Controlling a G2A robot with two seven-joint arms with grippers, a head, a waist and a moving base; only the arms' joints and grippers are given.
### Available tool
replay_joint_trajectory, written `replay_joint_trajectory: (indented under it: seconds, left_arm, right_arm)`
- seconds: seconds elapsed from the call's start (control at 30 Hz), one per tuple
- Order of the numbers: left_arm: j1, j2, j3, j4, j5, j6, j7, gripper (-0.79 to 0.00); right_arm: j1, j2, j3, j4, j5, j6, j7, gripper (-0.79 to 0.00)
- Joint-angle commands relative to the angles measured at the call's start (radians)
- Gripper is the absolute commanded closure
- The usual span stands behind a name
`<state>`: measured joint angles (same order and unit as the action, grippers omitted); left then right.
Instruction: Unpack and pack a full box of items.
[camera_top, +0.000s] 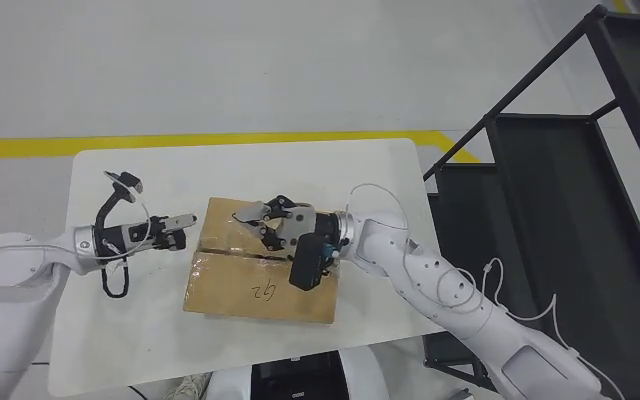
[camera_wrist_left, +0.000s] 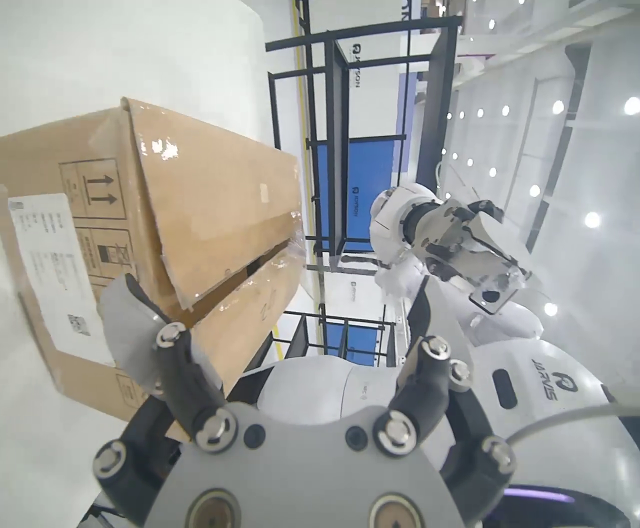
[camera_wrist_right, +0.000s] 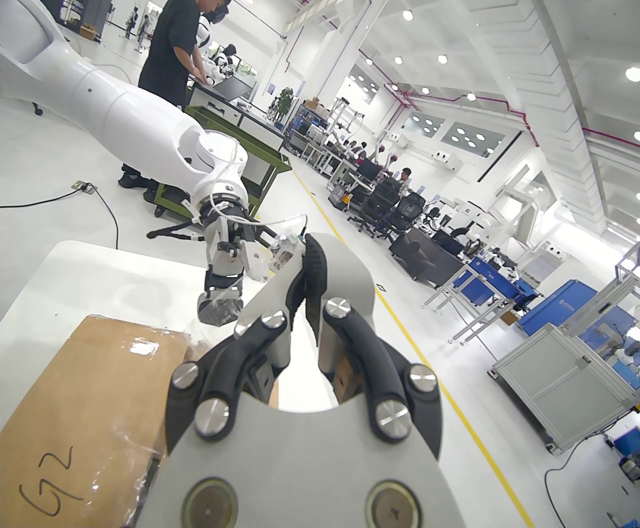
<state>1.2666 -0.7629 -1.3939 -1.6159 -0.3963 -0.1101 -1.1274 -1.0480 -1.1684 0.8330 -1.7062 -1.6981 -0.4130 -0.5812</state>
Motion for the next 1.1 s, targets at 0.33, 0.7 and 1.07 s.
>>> replay_joint_trajectory:
  seconds: [0.33,0.7,1.07]
  left_arm:
    - [-0.064,-0.03,0.111,0.056,0.045,0.052,0.115,-0.785]
    - [-0.15,-0.062,0.221,0.084,-0.02,0.079,0.038,-0.785]
    - [-0.165,-0.073,0.189,0.122,-0.143,0.029,0.016,-0.785]
  right_arm:
    - [-0.055,0.012,0.054,-0.029,-0.013,-0.011,-0.033,0.0]
    - [-0.065,0.013,0.074,-0.04,-0.017,-0.03,-0.028,0.0]
    - [-0.057,0.003,0.042,0.015,-0.024,-0.057,-0.009,0.0]
